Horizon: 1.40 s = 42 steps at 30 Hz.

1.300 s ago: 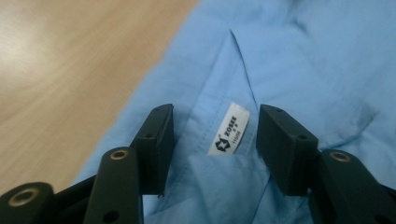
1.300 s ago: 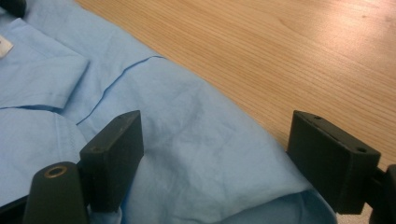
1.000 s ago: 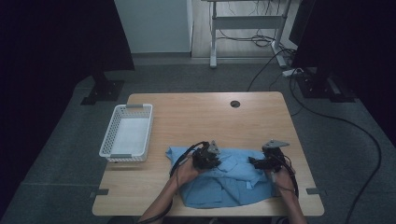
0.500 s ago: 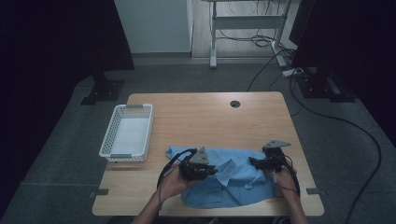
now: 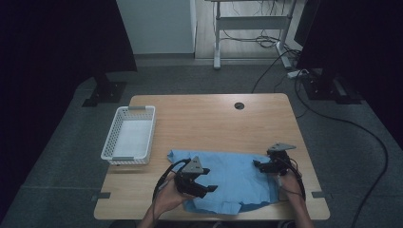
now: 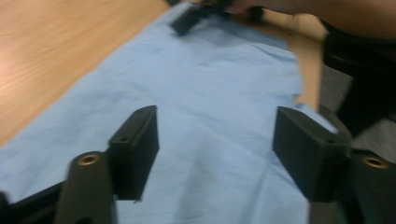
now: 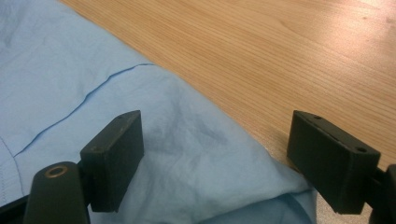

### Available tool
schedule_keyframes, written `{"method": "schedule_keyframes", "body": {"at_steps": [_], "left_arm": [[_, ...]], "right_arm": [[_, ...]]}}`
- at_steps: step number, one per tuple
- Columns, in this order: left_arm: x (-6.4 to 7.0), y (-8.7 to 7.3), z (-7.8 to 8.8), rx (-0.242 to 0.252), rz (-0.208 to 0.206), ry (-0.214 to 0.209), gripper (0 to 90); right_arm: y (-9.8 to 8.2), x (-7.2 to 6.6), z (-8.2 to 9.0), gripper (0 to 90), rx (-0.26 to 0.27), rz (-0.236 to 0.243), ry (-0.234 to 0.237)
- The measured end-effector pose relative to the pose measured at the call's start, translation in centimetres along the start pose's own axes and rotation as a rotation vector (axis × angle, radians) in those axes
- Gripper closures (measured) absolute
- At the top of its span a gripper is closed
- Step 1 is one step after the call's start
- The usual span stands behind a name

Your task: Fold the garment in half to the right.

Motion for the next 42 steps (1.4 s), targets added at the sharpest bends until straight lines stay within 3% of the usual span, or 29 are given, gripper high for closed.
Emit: {"method": "schedule_keyframes", "body": {"at_steps": [2, 3, 7, 8, 9, 13, 15, 17, 19, 25, 29, 31, 36, 42], "left_arm": [[-1.0, -0.5, 0.2, -0.007, 0.033, 0.054, 25.4], [-1.0, -0.5, 0.2, -0.007, 0.033, 0.054, 24.2], [-3.4, -1.5, 1.2, -0.002, 0.106, 0.158, 16.9], [-3.4, -1.5, 1.2, -0.002, 0.106, 0.158, 14.8], [-4.4, -2.0, 1.6, 0.003, 0.129, 0.199, 14.6], [-5.8, -2.6, 2.2, 0.007, 0.168, 0.235, 14.8], [-7.4, -3.4, 2.9, 0.004, 0.188, 0.309, 14.7], [-8.0, -3.7, 3.2, 0.001, 0.199, 0.332, 14.6], [-9.7, -5.0, 3.7, 0.001, 0.252, 0.384, 14.5], [-10.9, -7.6, 2.2, -0.066, 0.303, 0.418, 14.0], [-11.0, -9.0, 0.9, -0.128, 0.305, 0.458, 8.1], [-11.3, -9.2, 0.7, -0.089, 0.315, 0.469, 3.8], [-11.5, -9.5, 0.8, -0.068, 0.33, 0.496, 0.0], [-11.5, -9.5, 0.8, -0.069, 0.329, 0.493, 0.0]], "right_arm": [[0.0, 0.0, 0.0, 18.2, -0.002, 0.001, -0.004], [0.0, 0.0, 0.0, 18.1, -0.003, 0.003, -0.007], [0.0, 0.0, 0.0, 18.1, -0.003, 0.004, -0.008], [0.0, 0.0, 0.0, 18.1, -0.003, 0.004, -0.008], [0.0, 0.0, 0.0, 18.1, -0.004, 0.005, -0.008], [0.0, 0.0, 0.0, 17.9, -0.003, 0.006, -0.009], [0.0, -0.1, 0.0, 17.5, -0.004, 0.008, -0.009], [0.0, -0.1, 0.0, 17.3, -0.005, 0.008, -0.009], [0.0, -0.1, 0.0, 16.9, -0.006, 0.01, -0.008], [-0.1, -0.1, 0.0, 16.1, -0.008, 0.012, -0.007], [-0.1, -0.1, 0.0, 15.5, -0.008, 0.013, -0.006], [-0.1, -0.1, 0.0, 14.6, -0.01, 0.012, -0.008], [-0.2, -0.1, 0.1, 11.2, -0.014, 0.009, -0.002], [-0.1, -0.4, 0.6, 9.2, -0.036, 0.025, -0.018]]}}
Point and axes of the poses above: each handheld gripper's, and its own axes: z roughly backward along the jaws, y roughly out of its top, x roughly to its right, the point moved 8 cm from there along -z, roughly forward along the jaws, and after that the axes turned 3 degrees about z, right-handed, at the moved point
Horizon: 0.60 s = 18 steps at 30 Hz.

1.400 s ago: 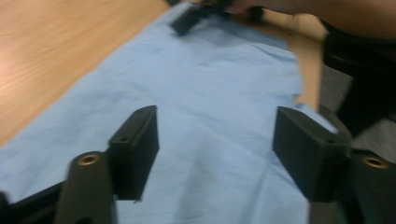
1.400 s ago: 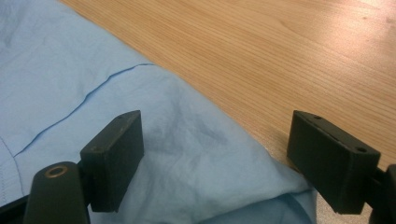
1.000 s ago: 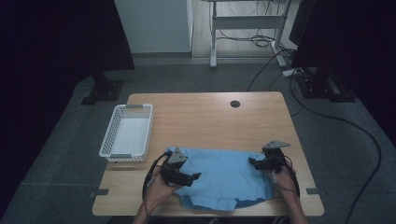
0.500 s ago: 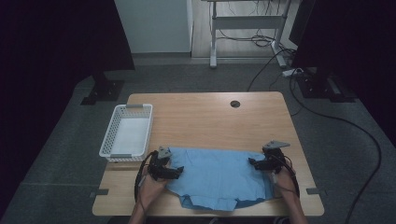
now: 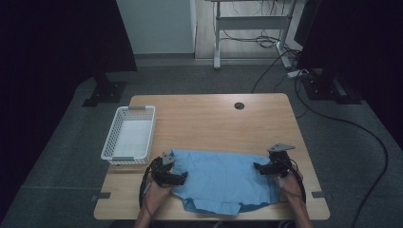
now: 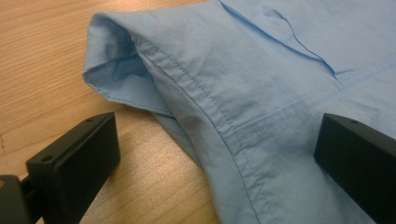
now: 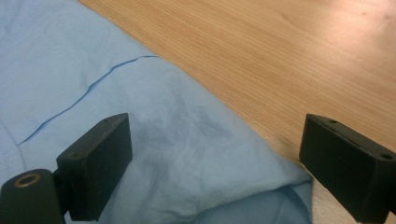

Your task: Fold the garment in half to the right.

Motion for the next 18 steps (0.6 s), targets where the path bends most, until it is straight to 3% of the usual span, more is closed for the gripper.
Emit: {"method": "schedule_keyframes", "body": {"at_steps": [10, 11, 16, 18], "left_arm": [[0.3, 0.0, 0.2, 0.013, -0.022, -0.025, 5.2], [0.4, 0.0, 0.3, 0.021, -0.032, -0.035, 6.8], [0.6, 0.1, 0.5, 0.039, -0.046, -0.058, 17.1], [0.7, 0.1, 0.5, 0.045, -0.051, -0.065, 19.8]], "right_arm": [[1.3, -1.7, 1.9, 9.1, 0.009, 0.007, -0.019], [1.6, -2.6, 2.1, 9.1, 0.008, 0.021, -0.003], [2.4, -4.3, 2.0, 8.9, 0.004, 0.038, 0.03], [3.0, -5.8, 1.5, 8.9, 0.003, 0.043, 0.051]]}}
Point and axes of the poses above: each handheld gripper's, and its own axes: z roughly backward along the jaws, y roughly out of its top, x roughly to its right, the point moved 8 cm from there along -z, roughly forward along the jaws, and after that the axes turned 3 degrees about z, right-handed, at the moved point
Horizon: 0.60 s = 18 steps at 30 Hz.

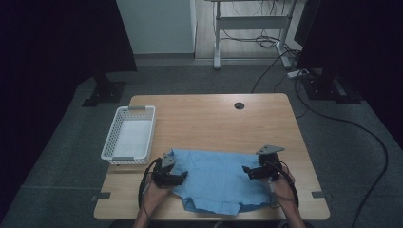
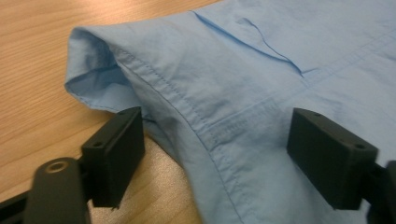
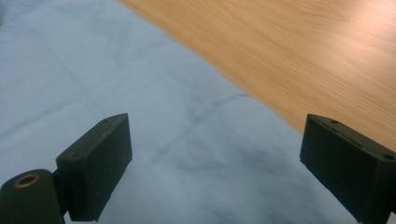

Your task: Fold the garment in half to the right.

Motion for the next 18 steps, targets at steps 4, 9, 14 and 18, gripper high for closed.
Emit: {"method": "schedule_keyframes", "body": {"at_steps": [4, 9, 14, 18], "left_arm": [[0.2, 0.1, 0.0, 0.011, -0.001, -0.006, 27.7], [0.6, 0.2, 0.1, 0.024, 0.001, -0.013, 39.2], [1.4, 0.3, 0.0, 0.028, 0.006, -0.036, 57.3], [2.0, 0.5, -0.1, 0.019, 0.031, -0.069, 76.0]], "right_arm": [[0.6, -2.0, -1.2, 8.3, -0.005, 0.017, 0.031], [0.6, -4.3, -3.0, 5.8, -0.022, 0.019, 0.056], [-0.4, -5.2, -4.7, 2.4, -0.059, 0.014, 0.041], [-0.6, -5.2, -4.9, 1.9, -0.038, 0.037, 0.0]]}}
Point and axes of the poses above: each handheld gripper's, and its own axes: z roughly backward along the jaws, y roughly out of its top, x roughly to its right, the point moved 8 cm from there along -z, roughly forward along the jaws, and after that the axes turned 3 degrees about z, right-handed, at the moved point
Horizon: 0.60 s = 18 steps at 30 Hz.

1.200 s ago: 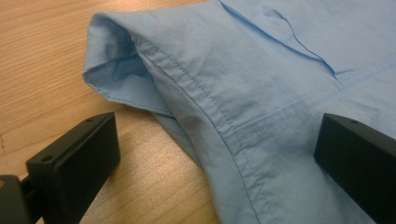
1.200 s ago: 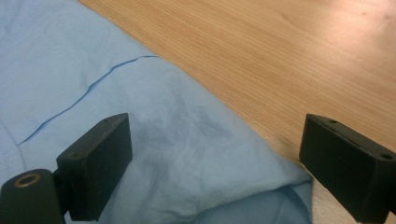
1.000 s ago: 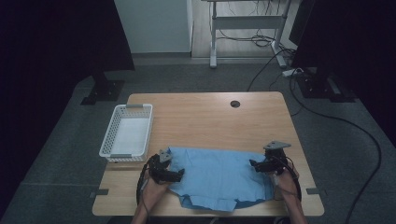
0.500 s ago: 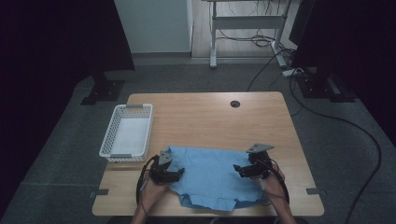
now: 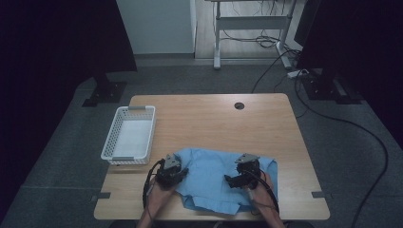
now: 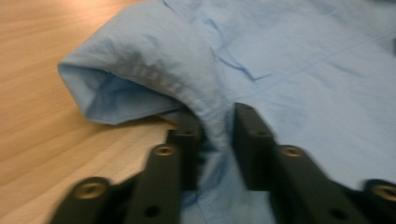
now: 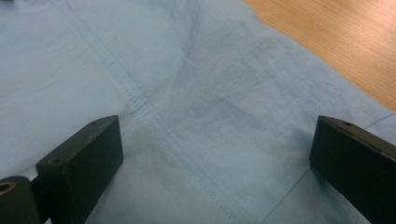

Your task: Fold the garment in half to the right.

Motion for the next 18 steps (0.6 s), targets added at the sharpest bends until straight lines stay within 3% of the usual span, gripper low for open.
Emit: {"method": "schedule_keyframes", "body": {"at_steps": [2, 9, 14, 18], "left_arm": [[0.2, 0.1, 0.0, -0.008, 0.011, -0.001, 82.5], [-0.1, 1.1, 0.8, -0.016, 0.034, -0.001, 86.4], [0.4, 2.5, 2.2, 0.008, 0.011, -0.015, 86.4], [1.5, 4.9, 3.9, 0.059, -0.014, -0.033, 86.4]], "right_arm": [[0.0, -0.1, 0.0, 1.7, 0.016, -0.005, -0.007], [-0.1, -0.1, 0.0, 1.7, 0.017, -0.009, -0.01], [0.0, -0.1, 0.0, 1.6, 0.017, -0.009, -0.011], [0.0, -0.1, -0.1, 1.5, 0.016, -0.014, -0.017]]}}
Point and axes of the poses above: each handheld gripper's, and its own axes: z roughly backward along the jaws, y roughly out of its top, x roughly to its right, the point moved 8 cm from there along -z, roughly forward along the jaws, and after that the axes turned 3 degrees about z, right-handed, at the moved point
